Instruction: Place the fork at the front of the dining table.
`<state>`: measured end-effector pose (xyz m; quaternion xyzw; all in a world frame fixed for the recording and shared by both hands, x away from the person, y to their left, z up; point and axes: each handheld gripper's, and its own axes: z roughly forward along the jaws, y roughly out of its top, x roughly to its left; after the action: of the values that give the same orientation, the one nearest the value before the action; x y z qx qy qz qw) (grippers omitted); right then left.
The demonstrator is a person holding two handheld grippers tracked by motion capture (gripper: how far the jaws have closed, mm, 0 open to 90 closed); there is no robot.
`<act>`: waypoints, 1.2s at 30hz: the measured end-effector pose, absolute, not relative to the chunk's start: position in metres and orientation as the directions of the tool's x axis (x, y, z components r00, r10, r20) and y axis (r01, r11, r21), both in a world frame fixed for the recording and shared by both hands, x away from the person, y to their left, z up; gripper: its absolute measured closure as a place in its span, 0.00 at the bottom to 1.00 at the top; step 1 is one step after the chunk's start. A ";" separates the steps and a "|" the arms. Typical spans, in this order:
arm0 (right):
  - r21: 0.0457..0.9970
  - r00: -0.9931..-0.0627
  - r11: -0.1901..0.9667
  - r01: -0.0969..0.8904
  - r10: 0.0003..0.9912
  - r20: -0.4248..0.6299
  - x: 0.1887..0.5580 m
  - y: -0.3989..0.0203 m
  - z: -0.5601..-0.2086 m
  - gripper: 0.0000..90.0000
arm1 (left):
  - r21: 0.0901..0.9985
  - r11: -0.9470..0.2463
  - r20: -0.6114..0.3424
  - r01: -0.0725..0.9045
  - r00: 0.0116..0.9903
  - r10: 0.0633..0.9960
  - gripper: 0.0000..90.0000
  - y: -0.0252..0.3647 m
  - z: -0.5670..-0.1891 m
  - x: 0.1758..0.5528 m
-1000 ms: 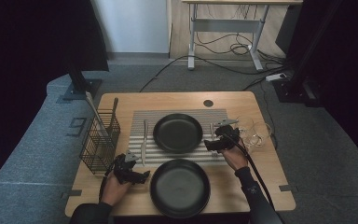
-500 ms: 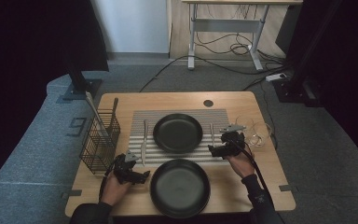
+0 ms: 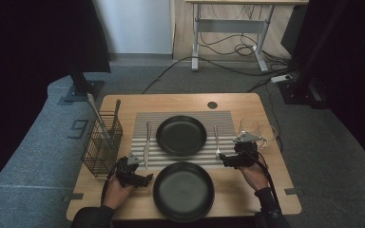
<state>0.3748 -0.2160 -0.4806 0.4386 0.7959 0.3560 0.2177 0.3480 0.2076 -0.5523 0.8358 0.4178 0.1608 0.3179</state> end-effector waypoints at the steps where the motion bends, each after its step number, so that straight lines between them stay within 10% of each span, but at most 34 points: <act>1: 0.760 -0.518 0.359 0.543 0.855 -0.033 0.372 -0.218 -0.481 0.06 | 0.666 -0.449 0.003 0.596 0.599 0.800 0.00 0.208 -0.552 0.348; 36: 0.715 -0.413 0.302 0.631 0.911 -0.020 0.330 -0.278 -0.553 0.01 | 0.666 -0.448 0.003 0.597 0.599 0.801 0.00 0.208 -0.552 0.348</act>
<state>0.3296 -0.2775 -0.5535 0.4961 0.7768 0.3209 0.2179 0.3481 0.2075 -0.5523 0.8356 0.4181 0.1610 0.3178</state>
